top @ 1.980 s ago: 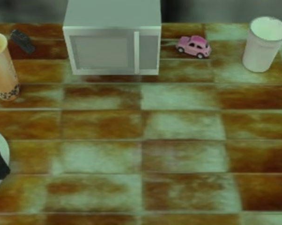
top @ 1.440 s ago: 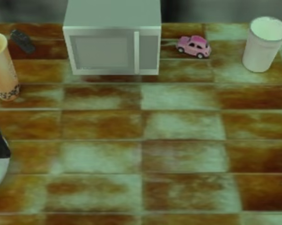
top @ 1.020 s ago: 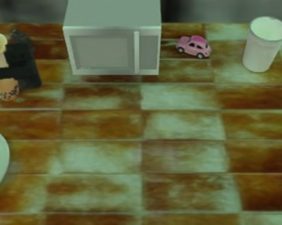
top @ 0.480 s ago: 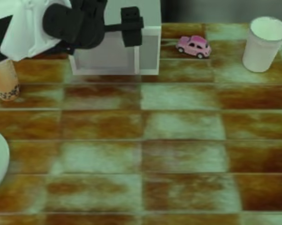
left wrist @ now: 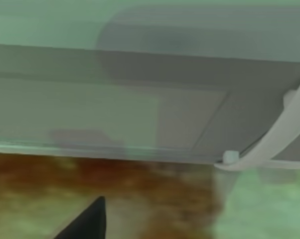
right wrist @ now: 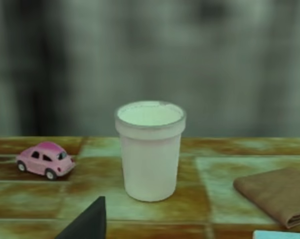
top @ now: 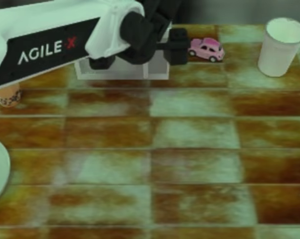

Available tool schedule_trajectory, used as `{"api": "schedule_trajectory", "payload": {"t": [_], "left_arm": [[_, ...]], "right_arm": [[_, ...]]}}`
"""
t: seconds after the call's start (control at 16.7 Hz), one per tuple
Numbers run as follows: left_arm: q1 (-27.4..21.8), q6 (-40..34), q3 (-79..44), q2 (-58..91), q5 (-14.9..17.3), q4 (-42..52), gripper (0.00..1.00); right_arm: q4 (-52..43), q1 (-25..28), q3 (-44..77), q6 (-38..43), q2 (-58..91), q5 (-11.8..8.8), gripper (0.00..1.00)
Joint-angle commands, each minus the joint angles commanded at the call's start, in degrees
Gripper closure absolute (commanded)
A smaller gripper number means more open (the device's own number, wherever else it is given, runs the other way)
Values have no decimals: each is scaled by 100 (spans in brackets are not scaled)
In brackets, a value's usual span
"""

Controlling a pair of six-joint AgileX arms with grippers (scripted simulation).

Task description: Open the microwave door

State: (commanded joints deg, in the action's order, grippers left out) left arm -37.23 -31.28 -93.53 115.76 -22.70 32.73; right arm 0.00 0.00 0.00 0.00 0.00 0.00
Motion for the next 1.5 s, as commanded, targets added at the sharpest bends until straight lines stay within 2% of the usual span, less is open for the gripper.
{"api": "schedule_trajectory", "payload": {"t": [0.3, 0.66, 0.96, 1.5], "left_arm": [[30, 15, 5, 9, 15, -26, 0], [310, 280, -455, 1085, 196, -699, 0], [375, 338, -532, 1248, 237, -839, 0], [375, 338, -532, 1248, 237, -839, 68]], "right_arm": [[0, 0, 0, 0, 0, 0, 0], [0, 0, 0, 0, 0, 0, 0], [0, 0, 0, 0, 0, 0, 0], [0, 0, 0, 0, 0, 0, 0]]}}
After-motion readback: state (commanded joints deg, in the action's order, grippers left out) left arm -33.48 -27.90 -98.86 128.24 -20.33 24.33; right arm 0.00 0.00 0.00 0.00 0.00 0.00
